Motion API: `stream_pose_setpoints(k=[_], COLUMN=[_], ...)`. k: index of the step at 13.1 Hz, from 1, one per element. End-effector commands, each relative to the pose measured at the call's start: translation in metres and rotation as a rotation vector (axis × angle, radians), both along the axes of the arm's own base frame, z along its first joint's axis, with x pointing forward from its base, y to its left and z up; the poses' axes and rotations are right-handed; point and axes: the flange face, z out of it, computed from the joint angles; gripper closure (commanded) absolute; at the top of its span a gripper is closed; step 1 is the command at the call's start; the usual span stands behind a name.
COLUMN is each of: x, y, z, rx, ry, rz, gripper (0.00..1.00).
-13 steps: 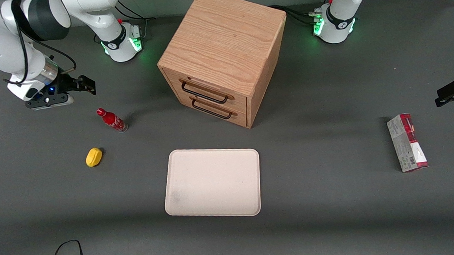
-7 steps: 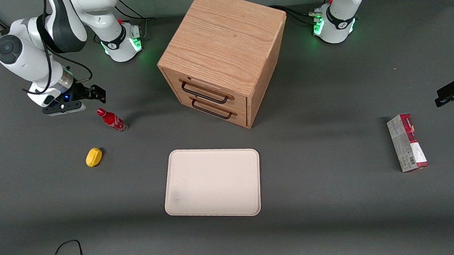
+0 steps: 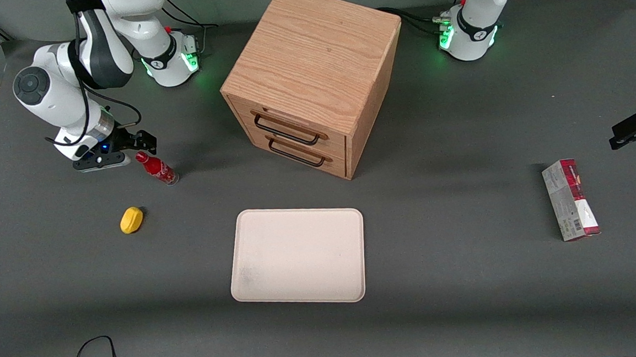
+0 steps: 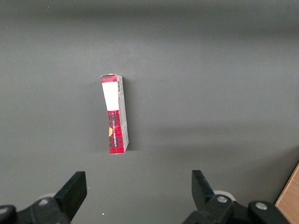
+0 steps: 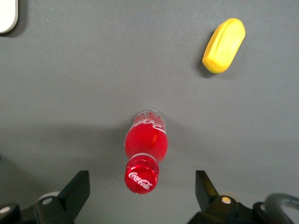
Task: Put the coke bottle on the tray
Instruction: 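Lower the open right gripper around the bottle's cap and close it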
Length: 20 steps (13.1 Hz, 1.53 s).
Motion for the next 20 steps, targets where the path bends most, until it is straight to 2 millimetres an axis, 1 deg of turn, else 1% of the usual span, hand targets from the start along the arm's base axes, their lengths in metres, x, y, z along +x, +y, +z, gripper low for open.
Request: stream_pose_setpoints(k=[1, 6, 7, 8, 10, 11, 13, 14, 17, 20], x=[-0.002, -0.007, -0.009, -0.008, -0.009, -0.009, -0.009, -0.009, -0.008, -0.005], y=[0.0, 0.0, 0.0, 0.0, 0.0, 0.0, 0.0, 0.0, 0.0, 0.001], z=[-0.003, -0.011, -0.013, -0.013, -0.013, -0.013, -0.013, -0.014, -0.013, -0.005], rx=[0.018, 0.017, 0.017, 0.017, 0.017, 0.017, 0.017, 0.017, 0.016, 0.017], ry=[-0.012, -0.02, -0.019, -0.022, -0.02, -0.022, -0.02, -0.019, -0.019, -0.031], rz=[-0.011, -0.012, -0.012, -0.012, -0.01, -0.01, -0.01, -0.01, -0.008, -0.013], gripper=[0.0, 0.02, 0.06, 0.17, 0.51, 0.7, 0.97, 1.0, 1.0, 1.0])
